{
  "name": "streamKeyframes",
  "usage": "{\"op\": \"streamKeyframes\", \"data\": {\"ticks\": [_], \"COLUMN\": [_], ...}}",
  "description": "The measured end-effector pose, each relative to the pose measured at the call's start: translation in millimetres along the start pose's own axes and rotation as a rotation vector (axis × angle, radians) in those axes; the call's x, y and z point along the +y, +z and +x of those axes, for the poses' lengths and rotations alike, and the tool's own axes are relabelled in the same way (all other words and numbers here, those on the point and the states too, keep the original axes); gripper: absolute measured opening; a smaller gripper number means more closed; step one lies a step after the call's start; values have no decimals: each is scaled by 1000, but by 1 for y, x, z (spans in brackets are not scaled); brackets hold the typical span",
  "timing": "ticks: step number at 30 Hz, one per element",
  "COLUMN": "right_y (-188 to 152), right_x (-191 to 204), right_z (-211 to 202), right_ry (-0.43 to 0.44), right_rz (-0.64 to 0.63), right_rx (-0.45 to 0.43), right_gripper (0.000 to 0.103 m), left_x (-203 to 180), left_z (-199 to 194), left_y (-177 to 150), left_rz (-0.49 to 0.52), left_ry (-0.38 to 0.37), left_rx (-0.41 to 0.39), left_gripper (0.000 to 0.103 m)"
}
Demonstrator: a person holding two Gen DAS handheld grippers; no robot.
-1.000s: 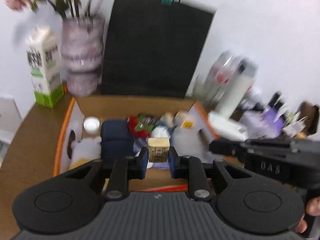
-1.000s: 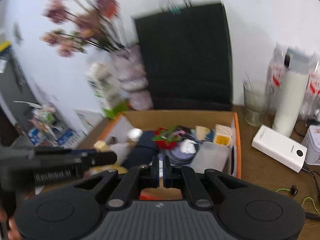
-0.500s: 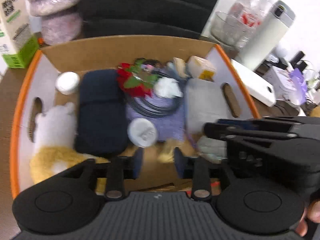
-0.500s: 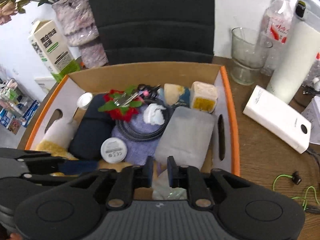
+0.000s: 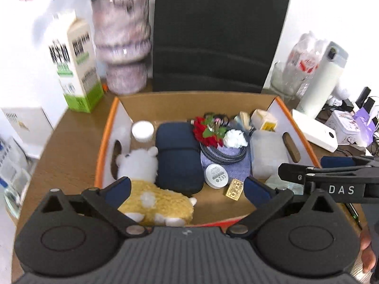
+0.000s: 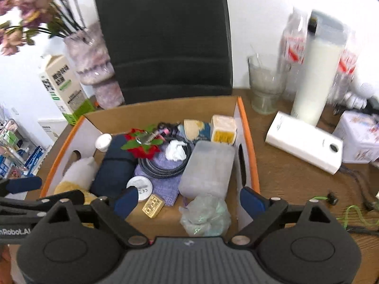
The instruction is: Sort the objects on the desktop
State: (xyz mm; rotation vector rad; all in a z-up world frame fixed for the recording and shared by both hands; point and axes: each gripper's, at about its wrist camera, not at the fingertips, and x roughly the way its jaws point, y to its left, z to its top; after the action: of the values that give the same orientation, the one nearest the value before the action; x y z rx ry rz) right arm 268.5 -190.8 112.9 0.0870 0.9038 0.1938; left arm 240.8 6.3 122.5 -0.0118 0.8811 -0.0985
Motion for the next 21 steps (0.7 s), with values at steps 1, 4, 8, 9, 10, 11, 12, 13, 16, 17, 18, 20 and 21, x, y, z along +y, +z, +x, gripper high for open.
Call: {"op": "streamKeyframes", "data": {"ticks": [1,4,8,9,10,11,12,13,16,17,18,20,21], "right_y": [-3,-11,-32,-38,-46,-56,-68,-80,-121,-133,-148,-173,-186], "right_x": [3,10,19,21,23,25,26,27,30,30,30,29,29], "right_z": [-8,-29,-51,-56,-60,-64,-69,-73,-86,-90,-95,-103,-108], "right_ry": [-6,-8,-33,-37,-35,-29,-20,-13,-1,2,5,-6,-11], "right_rz": [-12,-37,-77,-84,-95,-108,-121,-135,-173,-178,-183,-191,-209], "right_rx": [-24,-79,-157,-177,-196,-213,-234,-254,-295,-305,-315,-329,-331], "right_gripper": [93,97,98,98,98,98,98,98,98,98,99,100,100], "left_x": [-2,-5,-1,0,-1,-1,-2,-2,-2,-2,-3,-5,-6], "left_z": [-6,-25,-41,-45,-50,-55,-61,-68,-83,-88,-92,-97,-98], "left_y": [-3,-15,-38,-45,-52,-62,-71,-83,-118,-133,-146,-172,-186], "left_rz": [5,5,-6,-4,-1,3,10,14,10,0,1,-9,-24], "left_ry": [4,16,19,31,43,56,63,69,69,64,56,42,31], "left_rx": [-16,-65,-125,-137,-152,-174,-193,-216,-247,-262,-268,-277,-275], "left_gripper": [103,103,103,103,103,103,103,103,103,103,103,103,103]}}
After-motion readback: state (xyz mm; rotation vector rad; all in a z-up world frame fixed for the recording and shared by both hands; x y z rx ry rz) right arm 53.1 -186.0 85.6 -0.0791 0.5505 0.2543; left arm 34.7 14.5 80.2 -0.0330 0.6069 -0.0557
